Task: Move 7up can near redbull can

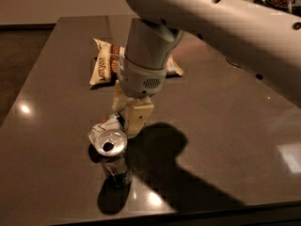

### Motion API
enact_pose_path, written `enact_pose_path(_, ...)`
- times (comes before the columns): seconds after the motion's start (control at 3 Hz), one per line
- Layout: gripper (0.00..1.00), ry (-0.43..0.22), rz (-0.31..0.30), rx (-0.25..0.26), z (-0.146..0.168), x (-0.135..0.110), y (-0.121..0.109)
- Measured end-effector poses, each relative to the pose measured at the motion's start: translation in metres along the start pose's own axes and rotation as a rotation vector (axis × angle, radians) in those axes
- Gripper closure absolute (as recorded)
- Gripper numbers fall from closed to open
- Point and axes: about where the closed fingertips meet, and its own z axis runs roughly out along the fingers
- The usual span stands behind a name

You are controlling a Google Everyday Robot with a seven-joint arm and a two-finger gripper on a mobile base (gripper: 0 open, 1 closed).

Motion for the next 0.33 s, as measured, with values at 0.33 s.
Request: enact_pose_path(0.33, 0.0, 0.0, -0.002, 0.005, 0.0, -0.0012, -0.0007)
